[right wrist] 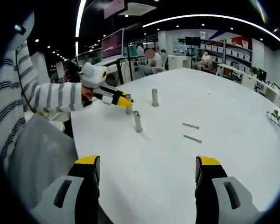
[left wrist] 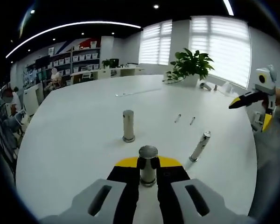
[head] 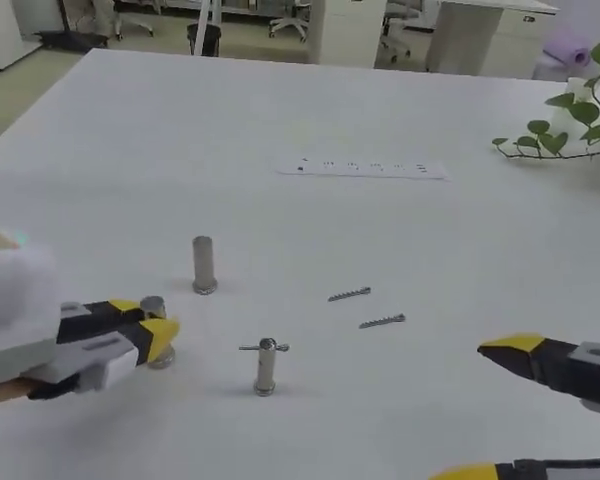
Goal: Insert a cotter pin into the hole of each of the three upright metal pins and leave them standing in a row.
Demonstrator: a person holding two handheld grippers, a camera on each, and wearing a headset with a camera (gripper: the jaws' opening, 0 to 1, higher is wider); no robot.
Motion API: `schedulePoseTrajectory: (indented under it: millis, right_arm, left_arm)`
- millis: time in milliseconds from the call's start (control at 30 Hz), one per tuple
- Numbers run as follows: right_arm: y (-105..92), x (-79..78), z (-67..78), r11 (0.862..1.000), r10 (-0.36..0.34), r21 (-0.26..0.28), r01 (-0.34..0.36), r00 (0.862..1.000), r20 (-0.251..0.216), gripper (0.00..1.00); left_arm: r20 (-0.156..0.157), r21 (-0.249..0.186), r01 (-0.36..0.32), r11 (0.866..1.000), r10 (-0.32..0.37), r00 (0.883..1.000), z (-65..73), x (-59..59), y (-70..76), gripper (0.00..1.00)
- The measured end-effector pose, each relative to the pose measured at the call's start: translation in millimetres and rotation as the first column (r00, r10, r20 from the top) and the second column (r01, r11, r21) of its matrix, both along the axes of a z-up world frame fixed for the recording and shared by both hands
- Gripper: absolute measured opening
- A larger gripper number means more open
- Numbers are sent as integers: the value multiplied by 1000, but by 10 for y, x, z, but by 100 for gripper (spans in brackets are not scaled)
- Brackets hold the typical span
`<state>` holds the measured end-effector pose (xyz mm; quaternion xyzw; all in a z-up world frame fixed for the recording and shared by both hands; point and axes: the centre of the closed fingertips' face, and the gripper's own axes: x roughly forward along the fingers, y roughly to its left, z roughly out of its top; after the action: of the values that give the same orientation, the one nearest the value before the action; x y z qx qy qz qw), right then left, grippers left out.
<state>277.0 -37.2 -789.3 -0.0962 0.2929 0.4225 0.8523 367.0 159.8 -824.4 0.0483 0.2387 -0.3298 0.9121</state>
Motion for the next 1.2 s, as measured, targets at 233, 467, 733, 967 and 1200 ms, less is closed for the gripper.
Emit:
schedulePoseTrajectory:
  millis: [233, 467, 733, 967, 1200]
  right_arm:
    - [-32, -59, -18, 1000, 0, -2, 0, 1000, -8, 85]
    - [-55, -73, -46, 1000, -4, -2, 4, 1000, -23, 85]
    - [-105, -53, -68, 1000, -16, -15, 15, 1000, -22, 85]
    - [-127, -67, -120, 999, -26, -22, 25, 999, -36, 85]
    - [-131, -88, -142, 999, -23, -29, 22, 999, -38, 85]
  left_arm:
    - [-15, 4, 57, 998, -57, 998, 48, -290, -179, 11]
    - [-16, 8, 112, 994, -112, 994, 87, -518, -479, 11]
    - [-29, 3, 149, 989, -149, 988, -5, -574, -771, 11]
    - [-34, 2, 136, 991, -136, 990, -66, -550, -874, 11]
    - [-4, 30, 129, 991, -129, 992, -74, -556, -874, 12]
